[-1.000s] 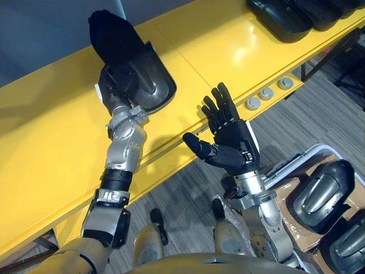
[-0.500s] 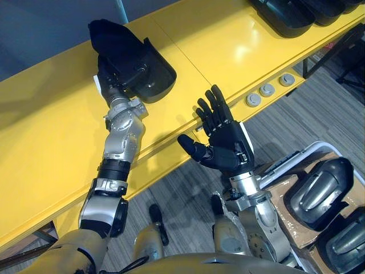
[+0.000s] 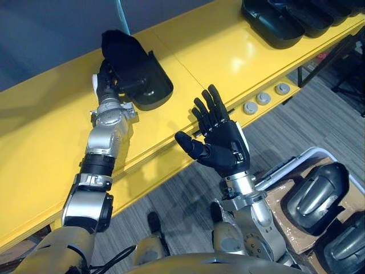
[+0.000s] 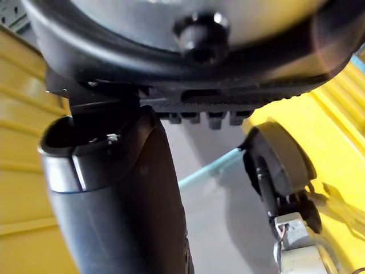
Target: Walk over and take three plastic housings, then place them on the shelf
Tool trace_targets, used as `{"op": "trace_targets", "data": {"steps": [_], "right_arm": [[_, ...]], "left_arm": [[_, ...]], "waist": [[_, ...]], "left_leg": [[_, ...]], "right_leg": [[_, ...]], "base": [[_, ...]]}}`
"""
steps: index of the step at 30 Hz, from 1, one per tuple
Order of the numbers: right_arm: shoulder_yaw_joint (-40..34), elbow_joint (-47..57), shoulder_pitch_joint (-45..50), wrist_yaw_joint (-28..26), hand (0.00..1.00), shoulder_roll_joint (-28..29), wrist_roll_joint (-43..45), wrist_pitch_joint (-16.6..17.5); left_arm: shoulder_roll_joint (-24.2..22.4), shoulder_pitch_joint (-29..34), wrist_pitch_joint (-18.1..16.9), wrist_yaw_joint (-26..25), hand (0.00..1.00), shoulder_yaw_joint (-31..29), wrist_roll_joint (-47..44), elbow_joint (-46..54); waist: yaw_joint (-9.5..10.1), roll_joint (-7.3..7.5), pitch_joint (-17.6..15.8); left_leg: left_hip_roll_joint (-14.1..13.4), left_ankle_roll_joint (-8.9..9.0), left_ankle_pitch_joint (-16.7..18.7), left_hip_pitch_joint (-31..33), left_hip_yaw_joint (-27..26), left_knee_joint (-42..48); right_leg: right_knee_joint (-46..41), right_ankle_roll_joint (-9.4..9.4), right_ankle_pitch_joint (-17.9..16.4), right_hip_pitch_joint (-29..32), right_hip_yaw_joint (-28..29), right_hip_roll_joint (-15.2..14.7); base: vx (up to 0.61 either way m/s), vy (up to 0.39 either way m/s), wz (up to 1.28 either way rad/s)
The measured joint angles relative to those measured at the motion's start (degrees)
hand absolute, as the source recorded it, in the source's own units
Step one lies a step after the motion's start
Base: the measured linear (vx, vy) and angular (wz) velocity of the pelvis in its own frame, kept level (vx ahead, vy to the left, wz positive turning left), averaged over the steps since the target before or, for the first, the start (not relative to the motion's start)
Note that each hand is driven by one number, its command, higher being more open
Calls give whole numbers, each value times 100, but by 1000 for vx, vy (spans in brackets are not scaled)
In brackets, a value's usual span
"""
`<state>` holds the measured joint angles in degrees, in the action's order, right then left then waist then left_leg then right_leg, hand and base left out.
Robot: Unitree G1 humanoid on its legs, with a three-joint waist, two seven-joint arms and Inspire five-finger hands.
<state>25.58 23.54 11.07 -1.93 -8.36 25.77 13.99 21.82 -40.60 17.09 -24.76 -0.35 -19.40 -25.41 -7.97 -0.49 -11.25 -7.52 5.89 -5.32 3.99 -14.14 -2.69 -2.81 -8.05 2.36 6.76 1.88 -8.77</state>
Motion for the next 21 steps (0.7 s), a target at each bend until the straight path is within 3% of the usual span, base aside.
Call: {"op": "trace_targets", "data": {"steps": [4, 13, 21], "right_arm": [[-3, -10, 143, 18, 100, -4, 12, 6], [79, -377, 463, 2, 100, -113, 41, 5], [202, -377, 611, -30, 100, -112, 13, 5]], "left_arm": [[129, 0, 216, -1, 100, -4, 196, -216], [334, 0, 140, -87, 100, -125, 201, -215], [330, 0, -518, -461, 100, -91, -80, -30]], "waist": [[-30, -46, 155], [-13, -200, 546], [-10, -193, 592]], "left_leg": [[-2, 12, -36, -178, -25, -88], [-8, 17, -130, -264, 65, -214], [-7, 18, -208, -260, 220, -218]], "right_leg": [[0, 26, -20, -122, -5, 14], [-10, 60, -52, -197, -101, 34], [-21, 94, -71, -253, -208, 35]], "base": [[4, 0, -1], [-13, -7, 5], [-24, -5, 7]]}}
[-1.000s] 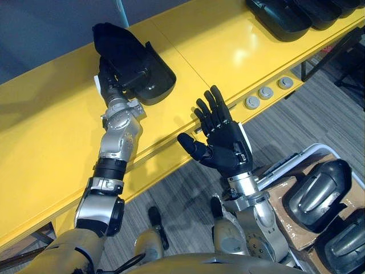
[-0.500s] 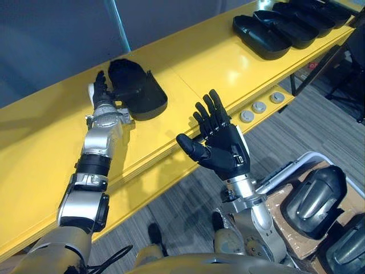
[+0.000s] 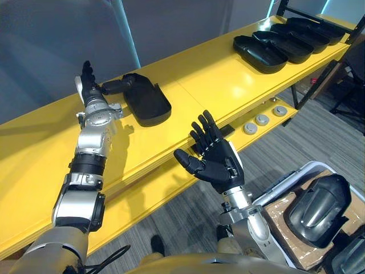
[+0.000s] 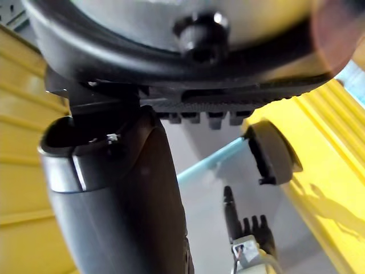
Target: Walk over and take three plastic housings, then place them on the shelf
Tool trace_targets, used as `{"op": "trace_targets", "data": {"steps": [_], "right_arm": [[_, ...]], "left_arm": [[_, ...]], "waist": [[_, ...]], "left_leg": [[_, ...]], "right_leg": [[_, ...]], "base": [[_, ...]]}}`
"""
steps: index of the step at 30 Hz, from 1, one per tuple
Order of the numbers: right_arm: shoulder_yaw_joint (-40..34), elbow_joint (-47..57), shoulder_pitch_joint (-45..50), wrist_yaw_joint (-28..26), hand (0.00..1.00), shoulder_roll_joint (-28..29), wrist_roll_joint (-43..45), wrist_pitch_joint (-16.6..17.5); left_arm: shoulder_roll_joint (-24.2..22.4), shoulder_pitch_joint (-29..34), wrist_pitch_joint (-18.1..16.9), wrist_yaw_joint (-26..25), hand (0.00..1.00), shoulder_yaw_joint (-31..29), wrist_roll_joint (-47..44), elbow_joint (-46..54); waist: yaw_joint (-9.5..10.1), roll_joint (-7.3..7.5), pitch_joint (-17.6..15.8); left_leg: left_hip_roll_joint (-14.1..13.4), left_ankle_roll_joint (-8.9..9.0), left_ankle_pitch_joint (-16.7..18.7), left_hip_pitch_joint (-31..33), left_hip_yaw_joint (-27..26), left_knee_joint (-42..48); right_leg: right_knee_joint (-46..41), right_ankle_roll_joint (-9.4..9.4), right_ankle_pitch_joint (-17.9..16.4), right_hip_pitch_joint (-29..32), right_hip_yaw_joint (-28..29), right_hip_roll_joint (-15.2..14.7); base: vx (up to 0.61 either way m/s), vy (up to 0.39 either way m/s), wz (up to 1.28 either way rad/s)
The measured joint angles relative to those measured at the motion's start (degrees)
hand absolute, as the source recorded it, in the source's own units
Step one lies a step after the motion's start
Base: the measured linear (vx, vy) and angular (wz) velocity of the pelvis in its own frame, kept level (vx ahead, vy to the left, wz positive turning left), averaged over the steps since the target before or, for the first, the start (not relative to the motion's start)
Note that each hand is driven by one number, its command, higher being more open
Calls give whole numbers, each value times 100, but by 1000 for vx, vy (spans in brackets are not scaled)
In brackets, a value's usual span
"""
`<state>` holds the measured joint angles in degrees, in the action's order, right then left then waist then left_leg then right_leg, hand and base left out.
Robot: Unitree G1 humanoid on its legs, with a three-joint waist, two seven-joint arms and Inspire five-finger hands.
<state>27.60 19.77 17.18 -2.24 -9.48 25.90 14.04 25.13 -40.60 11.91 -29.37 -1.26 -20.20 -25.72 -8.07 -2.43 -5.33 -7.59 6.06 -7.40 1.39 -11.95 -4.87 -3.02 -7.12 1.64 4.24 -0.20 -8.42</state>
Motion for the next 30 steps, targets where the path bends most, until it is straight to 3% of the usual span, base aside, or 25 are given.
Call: {"op": "trace_targets", "data": {"steps": [4, 6, 7, 9, 11, 13, 16, 18, 24, 27, 30], "right_arm": [[8, 1, -47, 5, 100, 0, -272, 38], [8, 2, -276, 42, 100, -2, -429, 53], [7, 2, -278, 43, 100, -2, -431, 53], [7, 3, -765, 138, 100, -7, -548, 56], [-10, -8, -1142, 247, 100, -14, -756, 56], [-136, -221, -1696, 332, 100, -51, -766, 71], [-265, -770, -2344, 329, 100, -50, -762, 74], [-294, -1137, -2694, 326, 100, -30, -760, 55], [-156, -1813, -3210, 287, 100, 314, -752, -297], [-108, -2328, -3652, 426, 100, 420, -768, -446], [-104, -2642, -3897, 579, 100, 572, -996, -676]], "left_arm": [[-20, 99, -541, -417, 100, 41, -52, 979], [-72, 532, -965, -642, 100, 31, 48, 2233], [-74, 538, -969, -644, 100, 31, 49, 2245], [-534, 1562, -1330, -694, 100, 48, 361, 3723], [-924, 2400, -1525, -551, 100, 110, 494, 4326], [-1308, 3410, -1656, -202, 100, 305, 481, 4548], [-1448, 3966, -1659, 51, 100, 382, 480, 4528], [-1462, 4081, -1789, 212, 100, 331, 479, 4520], [-1629, 4102, -3125, 763, 100, -42, 394, 4673], [-1644, 4102, -3588, 1122, 100, -67, 256, 5063], [-1800, 4101, -3785, 1337, 100, -110, 254, 5317]], "waist": [[24, 19, 11], [86, 30, 78], [89, 30, 79], [240, 5, 161], [374, -4, 168], [591, 14, 166], [779, 51, 170], [891, 81, 155], [1088, 87, 126], [1152, 72, -41], [1281, 53, -169]], "left_leg": [[-1, 4, -23, 17, 121, 2], [-1, 6, -23, 32, 157, 3], [-1, 6, -23, 32, 157, 3], [5, 15, -28, 86, 326, 6], [5, 40, -56, 160, 491, 7], [7, 93, -95, 249, 757, 7], [16, 102, -167, 367, 989, 7], [27, 120, -215, 452, 1132, 7], [102, 127, -254, 565, 1362, 7], [104, 156, -279, 624, 1481, 6], [107, 156, -282, 627, 1519, 7]], "right_leg": [[0, -6, 4, -50, -94, -1], [2, -6, 3, -55, -121, -2], [3, -6, 3, -55, -121, -2], [11, -9, -18, -100, -264, -8], [15, -4, -48, -125, -420, -8], [18, 45, -110, -151, -642, 2], [20, 63, -138, -154, -836, 5], [18, 71, -132, -149, -951, 6], [4, 70, -134, -155, -1140, -45], [-23, 70, -135, -154, -1225, -38], [-107, 77, -185, -137, -1252, -43]], "base": [[-5, -6, 12], [11, -6, 4], [19, -6, 8], [14, -12, 27], [-16, -16, 45], [-62, -20, 52], [-64, -11, 38], [-64, -10, 37], [-23, -3, 15], [-26, -14, 13], [-10, -27, 7]]}}
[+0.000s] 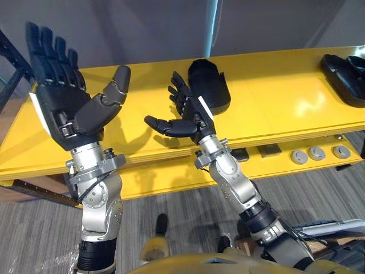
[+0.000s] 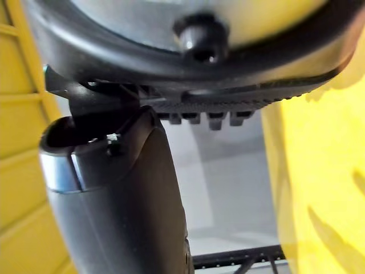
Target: Walk over and take three plastic housings, then place them on the shelf
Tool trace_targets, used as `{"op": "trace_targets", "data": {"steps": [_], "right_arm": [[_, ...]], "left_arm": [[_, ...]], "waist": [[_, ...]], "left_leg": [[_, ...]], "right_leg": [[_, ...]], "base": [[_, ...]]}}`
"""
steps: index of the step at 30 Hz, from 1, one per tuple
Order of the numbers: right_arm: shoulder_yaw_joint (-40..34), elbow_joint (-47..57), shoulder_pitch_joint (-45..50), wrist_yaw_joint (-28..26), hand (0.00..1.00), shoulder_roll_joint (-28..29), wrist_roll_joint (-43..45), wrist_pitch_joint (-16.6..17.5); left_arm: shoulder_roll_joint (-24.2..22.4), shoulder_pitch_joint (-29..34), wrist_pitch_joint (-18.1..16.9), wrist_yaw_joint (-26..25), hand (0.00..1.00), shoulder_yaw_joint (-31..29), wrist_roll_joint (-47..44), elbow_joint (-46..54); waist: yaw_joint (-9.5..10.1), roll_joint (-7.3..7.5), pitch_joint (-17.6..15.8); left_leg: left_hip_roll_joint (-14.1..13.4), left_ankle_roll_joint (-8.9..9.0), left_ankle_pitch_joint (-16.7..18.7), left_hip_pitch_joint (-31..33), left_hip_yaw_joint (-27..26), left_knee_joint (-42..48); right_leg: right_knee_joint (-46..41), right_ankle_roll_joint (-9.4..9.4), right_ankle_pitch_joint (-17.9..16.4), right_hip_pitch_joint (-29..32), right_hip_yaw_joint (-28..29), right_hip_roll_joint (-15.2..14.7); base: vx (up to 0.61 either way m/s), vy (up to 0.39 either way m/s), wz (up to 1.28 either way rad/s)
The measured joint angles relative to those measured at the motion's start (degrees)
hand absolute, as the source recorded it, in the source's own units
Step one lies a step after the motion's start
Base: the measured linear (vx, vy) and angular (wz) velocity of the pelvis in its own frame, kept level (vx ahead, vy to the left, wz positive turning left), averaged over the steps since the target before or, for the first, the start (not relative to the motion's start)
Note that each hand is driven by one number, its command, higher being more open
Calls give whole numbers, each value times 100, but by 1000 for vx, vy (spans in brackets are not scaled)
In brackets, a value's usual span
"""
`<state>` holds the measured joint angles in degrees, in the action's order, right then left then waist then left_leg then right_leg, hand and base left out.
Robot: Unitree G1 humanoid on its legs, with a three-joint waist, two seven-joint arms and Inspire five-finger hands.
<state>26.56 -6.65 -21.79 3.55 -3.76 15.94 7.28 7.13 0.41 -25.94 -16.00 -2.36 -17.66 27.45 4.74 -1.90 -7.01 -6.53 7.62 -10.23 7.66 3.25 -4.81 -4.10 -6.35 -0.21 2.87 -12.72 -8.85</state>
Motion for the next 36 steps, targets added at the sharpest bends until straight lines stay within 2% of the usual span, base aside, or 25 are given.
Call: {"op": "trace_targets", "data": {"steps": [7, 13, 17, 24, 36], "right_arm": [[31, -560, -413, 463, 100, 298, -249, -314], [-255, -626, -444, 787, 100, 367, -439, -317], [-286, -626, -449, 1041, 100, 371, -648, -331], [-330, -626, -445, 1453, 100, 513, -878, -371], [-358, -626, -421, 1691, 100, 636, -896, -412]], "left_arm": [[-284, 9, -38, 176, 100, -53, -49, 7], [-466, 15, 7, 297, 100, -50, -99, 7], [-520, 25, 140, 362, 100, -38, -98, 0], [-723, 256, 166, 499, 100, -29, -226, -3], [-783, 434, 262, 596, 100, 48, -225, -26]], "waist": [[67, -1, -240], [137, 12, -429], [127, 14, -466], [124, -21, -523], [123, -24, -538]], "left_leg": [[-3, 1, -1, 77, 52, 1], [36, -55, -54, 149, 60, 4], [42, -51, -50, 166, 44, 4], [33, -44, -44, 141, 28, 3], [35, -44, -44, 141, 11, 2]], "right_leg": [[-250, 11, -180, 136, -91, -24], [-484, -43, -278, 283, -89, -97], [-515, -38, -314, 310, -89, -108], [-705, -31, -428, 373, -85, -130], [-790, -19, -472, 409, -87, -154]], "base": [[6, -21, 6], [39, -24, 1], [9, -5, -1], [0, 0, 0], [0, 0, 0]]}}
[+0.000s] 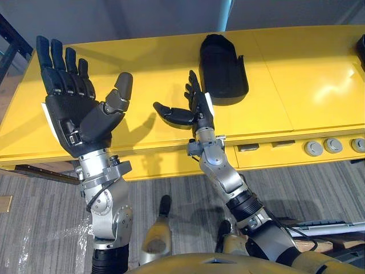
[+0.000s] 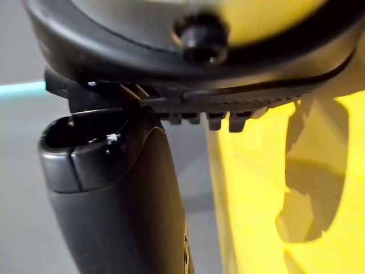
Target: Walk over and take three plastic housings, then place them on the shelf
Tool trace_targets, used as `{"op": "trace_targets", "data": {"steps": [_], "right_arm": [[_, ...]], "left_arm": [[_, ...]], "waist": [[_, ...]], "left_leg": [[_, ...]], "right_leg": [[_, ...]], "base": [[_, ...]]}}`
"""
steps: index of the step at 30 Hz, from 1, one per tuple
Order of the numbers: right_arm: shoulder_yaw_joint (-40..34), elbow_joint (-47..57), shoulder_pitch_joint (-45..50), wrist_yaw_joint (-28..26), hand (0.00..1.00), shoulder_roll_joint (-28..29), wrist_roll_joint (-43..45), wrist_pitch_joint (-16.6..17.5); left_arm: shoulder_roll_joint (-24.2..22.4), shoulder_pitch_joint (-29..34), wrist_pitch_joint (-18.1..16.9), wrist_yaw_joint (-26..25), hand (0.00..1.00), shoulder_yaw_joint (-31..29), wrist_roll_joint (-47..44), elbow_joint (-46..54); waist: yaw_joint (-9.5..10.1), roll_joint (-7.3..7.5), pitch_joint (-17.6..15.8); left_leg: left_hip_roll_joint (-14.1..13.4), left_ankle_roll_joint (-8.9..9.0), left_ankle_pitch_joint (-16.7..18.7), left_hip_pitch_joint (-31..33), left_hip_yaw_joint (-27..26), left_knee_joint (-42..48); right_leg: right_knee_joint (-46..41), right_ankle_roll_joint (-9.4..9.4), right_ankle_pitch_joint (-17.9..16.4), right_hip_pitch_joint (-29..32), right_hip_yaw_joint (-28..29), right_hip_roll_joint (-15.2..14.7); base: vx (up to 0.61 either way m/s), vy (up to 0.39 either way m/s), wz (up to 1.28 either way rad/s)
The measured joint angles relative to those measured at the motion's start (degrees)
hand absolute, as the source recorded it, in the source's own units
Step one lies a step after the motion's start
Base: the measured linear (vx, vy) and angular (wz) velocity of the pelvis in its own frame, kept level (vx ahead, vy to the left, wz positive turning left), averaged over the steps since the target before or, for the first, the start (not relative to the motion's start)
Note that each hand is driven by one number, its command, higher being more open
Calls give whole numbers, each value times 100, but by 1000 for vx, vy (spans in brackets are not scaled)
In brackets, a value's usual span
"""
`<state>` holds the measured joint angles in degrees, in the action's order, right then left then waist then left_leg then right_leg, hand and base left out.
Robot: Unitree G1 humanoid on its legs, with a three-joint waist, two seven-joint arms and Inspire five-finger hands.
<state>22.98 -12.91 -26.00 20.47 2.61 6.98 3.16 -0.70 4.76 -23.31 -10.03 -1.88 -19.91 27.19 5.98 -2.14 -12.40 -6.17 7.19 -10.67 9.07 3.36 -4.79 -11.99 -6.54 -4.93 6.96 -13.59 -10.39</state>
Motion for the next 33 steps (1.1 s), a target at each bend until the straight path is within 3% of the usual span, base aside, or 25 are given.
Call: {"op": "trace_targets", "data": {"steps": [33], "right_arm": [[-158, 0, 97, 352, 100, 81, -533, -127]], "left_arm": [[-110, 42, 116, 19, 100, 353, -2, -261]], "waist": [[-6, -44, 18]], "left_leg": [[50, -17, -3, -37, -135, -1]], "right_leg": [[-96, -21, -13, 86, 130, -64]], "base": [[-1, -1, -1]]}}
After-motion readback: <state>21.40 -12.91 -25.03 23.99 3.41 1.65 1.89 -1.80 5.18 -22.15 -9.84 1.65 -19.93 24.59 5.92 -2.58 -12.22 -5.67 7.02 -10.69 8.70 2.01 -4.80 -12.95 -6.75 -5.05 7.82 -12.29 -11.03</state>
